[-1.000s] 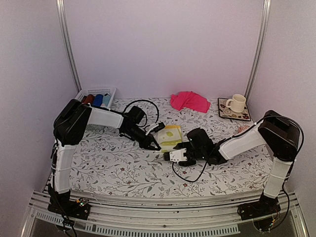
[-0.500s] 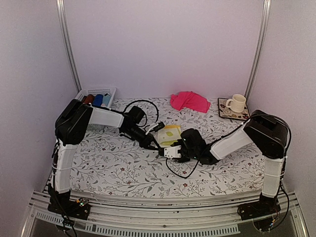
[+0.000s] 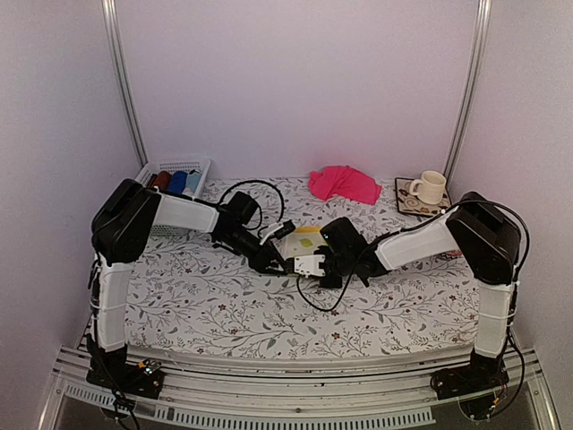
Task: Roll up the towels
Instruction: Roll the towel at the center of the board.
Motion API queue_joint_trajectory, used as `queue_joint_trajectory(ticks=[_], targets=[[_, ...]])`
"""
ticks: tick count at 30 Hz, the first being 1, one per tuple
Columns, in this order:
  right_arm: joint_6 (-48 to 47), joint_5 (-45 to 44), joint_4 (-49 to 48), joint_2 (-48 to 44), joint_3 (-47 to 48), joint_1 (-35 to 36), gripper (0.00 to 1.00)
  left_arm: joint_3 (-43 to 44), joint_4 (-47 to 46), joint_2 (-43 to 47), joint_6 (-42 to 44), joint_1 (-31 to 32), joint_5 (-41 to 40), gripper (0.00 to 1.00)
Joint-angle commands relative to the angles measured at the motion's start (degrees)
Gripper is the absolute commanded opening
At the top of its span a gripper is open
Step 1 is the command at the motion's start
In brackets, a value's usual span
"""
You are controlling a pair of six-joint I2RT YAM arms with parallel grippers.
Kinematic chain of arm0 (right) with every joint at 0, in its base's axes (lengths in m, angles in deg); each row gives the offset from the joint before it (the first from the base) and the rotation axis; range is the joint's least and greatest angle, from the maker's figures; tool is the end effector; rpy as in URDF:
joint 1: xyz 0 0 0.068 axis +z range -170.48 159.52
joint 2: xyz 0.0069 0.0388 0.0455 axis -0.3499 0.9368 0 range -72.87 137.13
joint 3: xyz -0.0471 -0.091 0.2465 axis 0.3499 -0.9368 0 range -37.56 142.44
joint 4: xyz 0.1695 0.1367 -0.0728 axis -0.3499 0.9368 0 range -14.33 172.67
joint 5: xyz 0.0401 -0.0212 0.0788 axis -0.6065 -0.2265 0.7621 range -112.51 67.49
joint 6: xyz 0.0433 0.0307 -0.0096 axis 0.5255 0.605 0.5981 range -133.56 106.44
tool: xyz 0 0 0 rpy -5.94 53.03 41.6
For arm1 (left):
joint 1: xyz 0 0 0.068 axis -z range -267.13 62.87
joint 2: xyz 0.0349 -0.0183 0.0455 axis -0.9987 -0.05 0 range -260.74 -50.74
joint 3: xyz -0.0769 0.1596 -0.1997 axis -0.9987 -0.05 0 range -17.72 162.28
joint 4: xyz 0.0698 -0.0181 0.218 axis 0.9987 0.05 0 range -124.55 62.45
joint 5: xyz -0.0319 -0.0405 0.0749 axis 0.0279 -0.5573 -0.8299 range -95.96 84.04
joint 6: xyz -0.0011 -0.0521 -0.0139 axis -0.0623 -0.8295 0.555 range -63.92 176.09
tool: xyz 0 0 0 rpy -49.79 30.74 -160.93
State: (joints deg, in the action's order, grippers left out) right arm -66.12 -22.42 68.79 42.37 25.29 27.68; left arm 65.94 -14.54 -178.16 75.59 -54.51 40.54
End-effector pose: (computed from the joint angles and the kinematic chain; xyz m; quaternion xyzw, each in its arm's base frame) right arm 0.2554 0.2853 0.1383 -0.7130 0.5903 -0.0138 0.3783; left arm 0.3347 -0.2449 0.1275 0.4737 0.7645 -0.4056 0.1633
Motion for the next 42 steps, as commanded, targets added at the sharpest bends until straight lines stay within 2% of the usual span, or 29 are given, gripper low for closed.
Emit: queue_joint_trajectory(ticks=[1, 3, 4, 6, 10, 14, 20, 24, 31, 37, 42], targets=[[4.86, 10.85, 15.92, -0.72, 3.20, -1.08, 0.11, -4.86, -2.14, 4.76, 1.60, -0.81, -8.82, 0.50], [5.76, 13.14, 18.83, -0.64, 4.25, -1.61, 0.11, -7.73, -4.65, 7.55, 2.09, -0.81, -11.18, 0.68], [6.43, 14.08, 20.05, -0.51, 4.71, -1.67, 0.11, -9.94, -6.12, 9.15, 2.43, -0.66, -12.58, 0.74], [7.48, 15.86, 22.28, -0.18, 5.87, -2.02, 0.11, -15.04, -10.68, 12.91, 3.09, -0.44, -15.23, 0.75], [9.95, 20.20, 26.73, 0.77, 8.91, -2.73, 0.11, -26.64, -24.45, 22.52, 5.21, 0.67, -18.52, 0.86], [12.46, 24.11, 31.37, 2.51, 12.20, -3.54, 0.11, -37.14, -35.41, 28.50, 10.37, 3.82, -20.98, 0.86], [15.75, 28.12, 35.56, 5.50, 14.92, -4.03, 0.12, -45.09, -45.02, 29.77, 19.96, 12.06, -32.18, 0.85], [17.57, 30.59, 37.64, 7.09, 16.41, -4.11, 0.12, -48.31, -51.70, 27.85, 23.05, 17.09, -39.89, 0.82], [18.09, 33.54, 40.82, 9.41, 19.83, -4.64, 0.12, -51.36, -64.94, 25.43, 28.82, 21.25, -49.12, 0.77], [18.09, 36.03, 42.69, 9.70, 20.18, -4.61, 0.12, -49.55, -65.76, 23.45, 32.65, 21.90, -51.55, 0.74], [17.63, 37.25, 43.64, 9.55, 20.18, -4.58, 0.12, -48.56, -61.95, 22.51, 34.83, 22.11, -50.80, 0.67]])
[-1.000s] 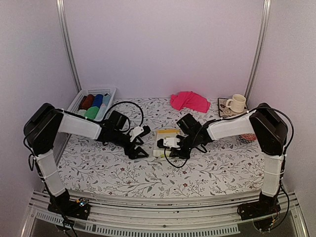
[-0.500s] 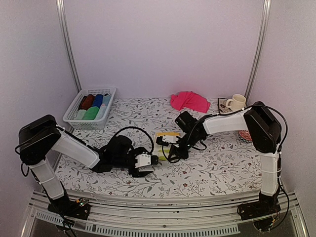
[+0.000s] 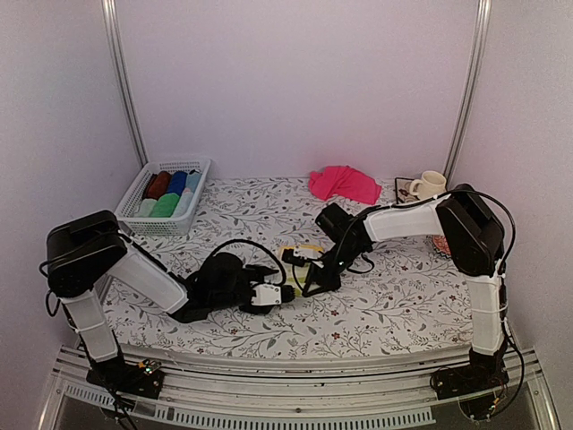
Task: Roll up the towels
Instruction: Roll the towel at the center of the board.
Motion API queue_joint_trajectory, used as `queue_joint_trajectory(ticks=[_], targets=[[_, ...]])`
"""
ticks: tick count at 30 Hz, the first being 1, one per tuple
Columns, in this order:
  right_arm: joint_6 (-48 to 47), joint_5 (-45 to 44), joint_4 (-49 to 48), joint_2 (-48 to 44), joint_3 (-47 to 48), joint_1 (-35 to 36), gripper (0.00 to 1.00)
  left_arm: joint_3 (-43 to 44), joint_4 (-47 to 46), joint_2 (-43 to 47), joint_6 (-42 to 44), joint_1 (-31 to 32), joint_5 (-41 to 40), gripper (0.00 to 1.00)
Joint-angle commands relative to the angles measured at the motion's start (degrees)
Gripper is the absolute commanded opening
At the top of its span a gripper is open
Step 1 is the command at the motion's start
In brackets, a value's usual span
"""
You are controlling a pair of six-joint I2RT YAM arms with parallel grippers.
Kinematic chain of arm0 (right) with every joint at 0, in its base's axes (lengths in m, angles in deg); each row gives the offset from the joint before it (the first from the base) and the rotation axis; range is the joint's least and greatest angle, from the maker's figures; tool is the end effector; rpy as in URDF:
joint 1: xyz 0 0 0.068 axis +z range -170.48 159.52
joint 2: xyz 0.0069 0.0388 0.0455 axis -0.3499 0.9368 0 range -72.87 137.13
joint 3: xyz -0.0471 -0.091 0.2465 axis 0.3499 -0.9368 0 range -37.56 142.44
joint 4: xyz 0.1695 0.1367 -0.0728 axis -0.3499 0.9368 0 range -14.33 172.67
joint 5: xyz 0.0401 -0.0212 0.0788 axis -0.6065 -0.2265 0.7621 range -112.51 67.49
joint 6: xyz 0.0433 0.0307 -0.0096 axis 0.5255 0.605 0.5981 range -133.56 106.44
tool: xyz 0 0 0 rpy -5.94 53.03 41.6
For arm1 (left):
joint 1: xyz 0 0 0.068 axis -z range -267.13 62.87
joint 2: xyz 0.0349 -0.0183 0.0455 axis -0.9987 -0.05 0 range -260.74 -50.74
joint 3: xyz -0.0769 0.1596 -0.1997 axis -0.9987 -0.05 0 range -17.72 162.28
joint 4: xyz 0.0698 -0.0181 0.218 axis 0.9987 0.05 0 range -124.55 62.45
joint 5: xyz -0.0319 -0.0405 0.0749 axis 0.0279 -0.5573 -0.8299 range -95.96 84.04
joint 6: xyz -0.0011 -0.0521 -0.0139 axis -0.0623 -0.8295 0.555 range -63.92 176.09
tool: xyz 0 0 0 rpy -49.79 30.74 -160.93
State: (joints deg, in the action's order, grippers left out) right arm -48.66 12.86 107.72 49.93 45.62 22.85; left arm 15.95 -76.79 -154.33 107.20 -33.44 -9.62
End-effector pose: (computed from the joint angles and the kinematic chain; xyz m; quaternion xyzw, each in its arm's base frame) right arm 0.2715 0.2845 0.1444 -0.6321 0.6982 0.3101 0.1298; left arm 0.1832 -0.2455 0.1360 0.6675 0.5349 0.0158 0.5177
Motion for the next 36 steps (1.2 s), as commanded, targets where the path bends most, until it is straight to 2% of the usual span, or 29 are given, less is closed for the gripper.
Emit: queue_joint_trajectory(ticks=[1, 5, 14, 16, 25, 27, 32, 36], targets=[[0.04, 2.21, 4.81, 1.92, -0.06, 0.18, 0.12, 1.48, 0.56, -1.41, 3.55, 1.13, -0.74, 0.65], [0.10, 2.07, 5.03, 1.82, -0.03, 0.20, 0.12, 2.20, 3.27, -1.70, 4.79, 1.64, 0.07, 0.59], [0.11, 1.64, 5.19, 1.65, 0.14, 0.23, 0.12, 4.60, 9.08, -3.39, 5.86, 2.64, 0.29, 0.59], [0.11, 1.50, 5.21, 1.58, 0.14, 0.18, 0.12, 5.34, 9.54, -4.26, 5.80, 2.64, -0.62, 0.56], [-0.04, 0.12, 5.12, 1.14, 0.31, 0.19, 0.14, 7.11, 14.55, -4.70, 4.59, 2.71, 0.17, 0.12], [-0.15, -1.38, 4.72, 0.53, 0.40, 0.18, 0.16, 7.41, 16.91, -4.08, 3.83, 2.78, 1.65, 0.00], [-0.22, -5.62, 3.11, -3.15, -0.21, 0.07, 0.39, 8.97, 22.34, -3.55, 1.50, 2.66, 5.74, 0.00], [-1.05, -7.94, 1.32, -7.45, -1.90, -0.01, 0.46, 11.48, 27.80, -3.73, -0.56, 1.60, 10.11, 0.00]])
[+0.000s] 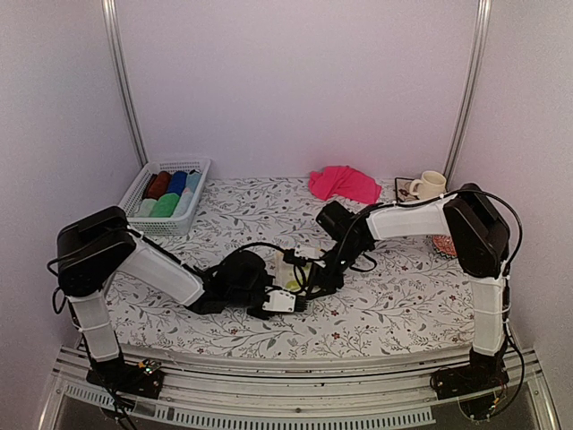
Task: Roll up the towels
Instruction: Roll the towel at the center of the board.
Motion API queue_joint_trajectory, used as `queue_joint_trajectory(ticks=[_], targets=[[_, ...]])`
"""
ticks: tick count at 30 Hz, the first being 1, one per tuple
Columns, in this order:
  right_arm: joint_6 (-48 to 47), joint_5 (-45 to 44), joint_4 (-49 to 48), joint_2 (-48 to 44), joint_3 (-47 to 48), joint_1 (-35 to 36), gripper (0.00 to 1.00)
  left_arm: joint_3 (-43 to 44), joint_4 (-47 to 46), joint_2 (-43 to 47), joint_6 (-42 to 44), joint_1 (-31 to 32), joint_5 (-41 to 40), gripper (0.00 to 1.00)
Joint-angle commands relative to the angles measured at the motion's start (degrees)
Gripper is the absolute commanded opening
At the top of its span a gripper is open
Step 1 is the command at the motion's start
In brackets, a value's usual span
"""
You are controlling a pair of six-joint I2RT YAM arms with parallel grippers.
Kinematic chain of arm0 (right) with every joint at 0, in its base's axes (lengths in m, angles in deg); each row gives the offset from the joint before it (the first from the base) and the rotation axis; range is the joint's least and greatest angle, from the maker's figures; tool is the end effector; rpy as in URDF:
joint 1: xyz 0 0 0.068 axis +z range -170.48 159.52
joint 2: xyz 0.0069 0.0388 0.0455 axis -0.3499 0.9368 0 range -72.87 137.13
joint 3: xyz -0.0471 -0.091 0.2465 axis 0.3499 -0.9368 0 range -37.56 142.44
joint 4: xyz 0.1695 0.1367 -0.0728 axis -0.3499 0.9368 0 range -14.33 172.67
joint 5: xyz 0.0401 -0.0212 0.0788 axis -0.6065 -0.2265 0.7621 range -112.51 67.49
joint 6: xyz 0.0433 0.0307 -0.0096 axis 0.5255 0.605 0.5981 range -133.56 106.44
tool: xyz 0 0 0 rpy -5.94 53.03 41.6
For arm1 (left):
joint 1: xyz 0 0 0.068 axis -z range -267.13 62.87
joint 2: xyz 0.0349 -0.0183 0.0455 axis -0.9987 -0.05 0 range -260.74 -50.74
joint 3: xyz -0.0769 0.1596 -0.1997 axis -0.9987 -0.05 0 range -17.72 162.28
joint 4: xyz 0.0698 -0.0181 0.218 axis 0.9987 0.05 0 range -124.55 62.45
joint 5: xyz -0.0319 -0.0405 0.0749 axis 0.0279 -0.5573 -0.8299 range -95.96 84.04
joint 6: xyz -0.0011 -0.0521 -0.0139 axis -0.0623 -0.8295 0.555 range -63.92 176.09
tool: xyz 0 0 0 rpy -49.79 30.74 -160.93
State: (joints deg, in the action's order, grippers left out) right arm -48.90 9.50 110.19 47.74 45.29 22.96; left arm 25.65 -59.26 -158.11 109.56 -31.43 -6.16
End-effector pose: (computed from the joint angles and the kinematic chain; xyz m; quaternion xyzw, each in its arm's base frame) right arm 0.2676 0.2794 0.1547 -0.6355 0.7071 0.2822 0.1284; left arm 0.1850 -0.2710 0.1271 0.7360 0.5242 -0.0066 0.4282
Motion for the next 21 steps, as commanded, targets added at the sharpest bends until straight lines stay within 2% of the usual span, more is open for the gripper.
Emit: queue_joint_trajectory(ticks=[1, 6, 12, 21], targets=[[-1.07, -5.31, -1.77, -6.31, -2.20, -0.21, 0.47, 2.26, 11.36, 0.03, -3.39, -0.82, 7.83, 0.00], [-1.97, -9.33, -7.19, -11.98, -7.63, -0.26, 0.50, 4.28, 14.48, -0.03, -5.26, -3.17, 11.72, 0.00], [-4.13, -13.79, -21.39, -21.63, -19.72, -0.28, 0.54, 9.00, 20.26, -1.59, -9.25, -6.97, 17.77, 0.00], [-14.99, -16.53, -36.30, -29.71, -34.07, 1.39, 0.55, 18.69, 29.72, -7.53, -15.51, -11.50, 26.76, 0.00]])
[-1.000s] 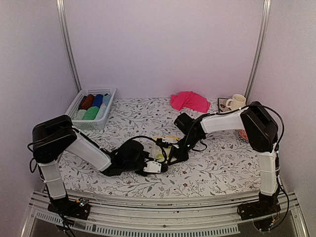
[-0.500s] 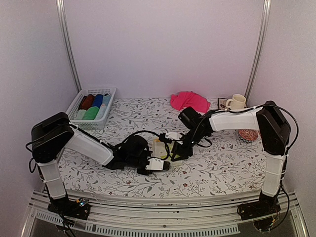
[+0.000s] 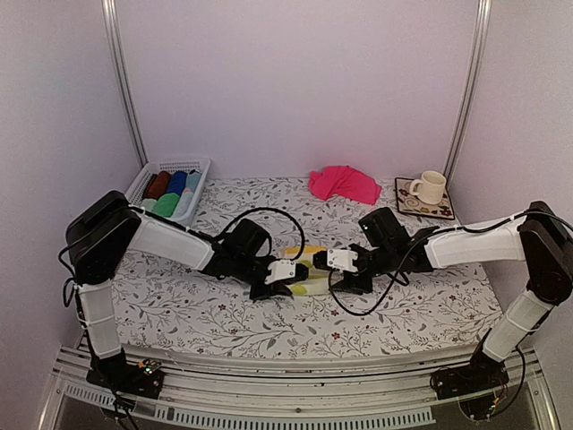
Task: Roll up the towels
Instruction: Roll the towel at the center of the board.
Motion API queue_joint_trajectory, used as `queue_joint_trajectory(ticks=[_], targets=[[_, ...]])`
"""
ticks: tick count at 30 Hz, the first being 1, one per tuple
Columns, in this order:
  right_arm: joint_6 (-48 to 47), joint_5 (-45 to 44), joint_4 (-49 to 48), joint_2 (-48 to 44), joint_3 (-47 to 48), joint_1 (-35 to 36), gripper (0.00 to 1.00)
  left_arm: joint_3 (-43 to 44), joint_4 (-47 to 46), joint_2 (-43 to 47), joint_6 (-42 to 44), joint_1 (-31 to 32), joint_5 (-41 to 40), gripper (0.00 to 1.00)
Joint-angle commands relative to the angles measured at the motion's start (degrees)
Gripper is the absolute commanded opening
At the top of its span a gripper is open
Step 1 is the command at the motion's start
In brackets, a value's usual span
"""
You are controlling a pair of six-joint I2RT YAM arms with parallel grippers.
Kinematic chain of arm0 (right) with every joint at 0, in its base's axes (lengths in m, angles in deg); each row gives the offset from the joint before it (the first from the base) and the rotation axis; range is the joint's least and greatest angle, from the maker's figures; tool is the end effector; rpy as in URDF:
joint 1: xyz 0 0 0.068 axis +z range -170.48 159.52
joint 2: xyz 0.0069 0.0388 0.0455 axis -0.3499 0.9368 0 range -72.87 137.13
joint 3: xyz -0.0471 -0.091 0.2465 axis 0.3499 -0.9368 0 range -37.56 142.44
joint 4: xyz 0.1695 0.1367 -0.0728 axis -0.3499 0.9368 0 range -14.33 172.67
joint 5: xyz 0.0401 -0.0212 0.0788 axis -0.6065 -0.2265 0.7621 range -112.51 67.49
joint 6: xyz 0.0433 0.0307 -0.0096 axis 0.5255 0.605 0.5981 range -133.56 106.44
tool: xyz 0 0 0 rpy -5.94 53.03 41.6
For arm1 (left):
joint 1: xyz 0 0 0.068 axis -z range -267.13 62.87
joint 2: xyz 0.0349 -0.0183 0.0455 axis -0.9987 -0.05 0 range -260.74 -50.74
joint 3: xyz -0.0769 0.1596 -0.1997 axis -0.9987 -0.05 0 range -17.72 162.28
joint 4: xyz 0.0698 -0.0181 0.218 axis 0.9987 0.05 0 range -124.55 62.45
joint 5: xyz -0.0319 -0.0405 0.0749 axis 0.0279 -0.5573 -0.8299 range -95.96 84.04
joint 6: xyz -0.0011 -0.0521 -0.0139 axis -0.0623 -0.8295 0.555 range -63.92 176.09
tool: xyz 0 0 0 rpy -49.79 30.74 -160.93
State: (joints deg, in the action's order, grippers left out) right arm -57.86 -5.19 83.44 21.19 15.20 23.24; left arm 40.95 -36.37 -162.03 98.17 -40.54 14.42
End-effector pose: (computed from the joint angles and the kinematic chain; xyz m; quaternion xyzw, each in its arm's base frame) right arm 0.2145 0.2198 0.1952 -0.6814 0.6296 0.1394 0.3463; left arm 0.2364 -0.2679 0.1396 0.6905 0.6217 -0.1794 0.3234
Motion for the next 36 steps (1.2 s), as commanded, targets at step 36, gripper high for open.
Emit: queue_joint_trajectory(ticks=[36], targets=[[-10.30, -4.74, -13.00, 10.16, 0.70, 4.94, 0.54, 15.05, 19.22, -11.37, -9.52, -8.51, 18.38, 0.00]])
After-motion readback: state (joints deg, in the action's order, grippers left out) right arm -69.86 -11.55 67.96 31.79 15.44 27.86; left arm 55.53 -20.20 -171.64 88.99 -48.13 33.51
